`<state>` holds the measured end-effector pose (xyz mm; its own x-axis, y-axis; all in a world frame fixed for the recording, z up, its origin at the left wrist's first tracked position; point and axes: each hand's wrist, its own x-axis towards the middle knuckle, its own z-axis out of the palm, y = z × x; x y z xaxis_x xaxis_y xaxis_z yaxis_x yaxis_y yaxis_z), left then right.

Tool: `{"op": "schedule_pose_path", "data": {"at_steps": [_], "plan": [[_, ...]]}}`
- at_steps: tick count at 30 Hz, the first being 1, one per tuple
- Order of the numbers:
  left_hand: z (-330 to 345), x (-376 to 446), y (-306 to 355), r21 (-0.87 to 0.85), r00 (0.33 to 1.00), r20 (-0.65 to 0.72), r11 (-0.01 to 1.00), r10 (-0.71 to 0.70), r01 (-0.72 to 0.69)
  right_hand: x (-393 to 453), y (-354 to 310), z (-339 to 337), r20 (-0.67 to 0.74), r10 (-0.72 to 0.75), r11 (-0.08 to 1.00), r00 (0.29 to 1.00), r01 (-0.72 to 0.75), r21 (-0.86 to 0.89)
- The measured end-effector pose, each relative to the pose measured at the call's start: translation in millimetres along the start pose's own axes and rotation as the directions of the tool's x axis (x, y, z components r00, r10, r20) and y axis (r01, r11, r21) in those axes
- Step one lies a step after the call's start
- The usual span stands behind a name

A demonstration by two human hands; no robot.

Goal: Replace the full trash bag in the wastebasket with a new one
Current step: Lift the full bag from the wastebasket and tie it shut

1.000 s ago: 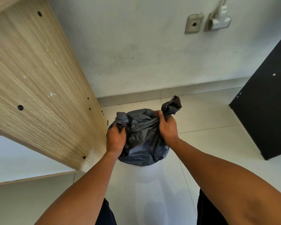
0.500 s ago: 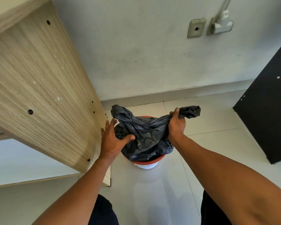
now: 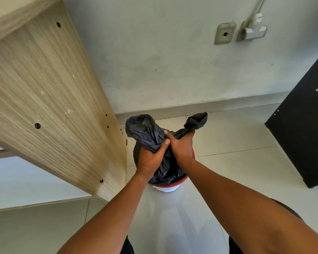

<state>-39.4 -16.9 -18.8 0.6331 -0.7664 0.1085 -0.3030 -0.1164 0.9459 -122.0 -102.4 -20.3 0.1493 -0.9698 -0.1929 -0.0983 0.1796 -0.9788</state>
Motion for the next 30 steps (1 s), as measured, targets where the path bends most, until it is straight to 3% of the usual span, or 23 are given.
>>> {"op": "schedule_pose_path", "data": {"at_steps": [4, 7, 11, 14, 18, 23, 25, 28, 30], "plan": [[11, 4, 16, -0.121, 0.970, -0.116, 0.972, -0.214, 0.200, -5, 8, 7, 0.088, -0.049, 0.981, 0.995, 0.065, -0.181], [14, 12, 16, -0.319, 0.895, -0.163, 0.881, -0.414, 0.350, -3, 6, 5, 0.038, -0.007, 0.968, 0.999, 0.016, -0.252], [15, 23, 8, -0.540, 0.877, -0.140, 0.778, -0.460, 0.321, 3, 6, 3, -0.006, 0.057, 0.982, 0.998, -0.057, -0.178], [14, 29, 2, -0.452, 0.875, -0.193, 0.831, -0.445, 0.323, 1, 6, 8, 0.028, 0.014, 0.996, 1.000, -0.012, -0.083], [7, 22, 3, -0.082, 0.945, -0.200, 0.966, -0.258, 0.246, -9, -5, 12, 0.063, 0.011, 0.985, 0.998, -0.022, 0.170], [4, 22, 6, -0.031, 0.972, -0.143, 0.982, -0.187, 0.184, -1, -14, 16, 0.160, 0.199, 0.778, 0.967, -0.255, 0.574], [6, 25, 2, -0.085, 0.966, -0.160, 0.978, -0.204, 0.192, 4, -15, 16, 0.193, 0.260, 0.758, 0.946, -0.324, 0.566], [8, 29, -7, -0.148, 0.959, -0.179, 0.970, -0.220, 0.195, 12, -19, 12, 0.247, 0.279, 0.884, 0.928, -0.349, 0.311], [7, 29, -9, -0.141, 0.960, -0.177, 0.971, -0.218, 0.195, 14, -30, 10, 0.342, 0.312, 0.909, 0.887, -0.383, 0.163]]}}
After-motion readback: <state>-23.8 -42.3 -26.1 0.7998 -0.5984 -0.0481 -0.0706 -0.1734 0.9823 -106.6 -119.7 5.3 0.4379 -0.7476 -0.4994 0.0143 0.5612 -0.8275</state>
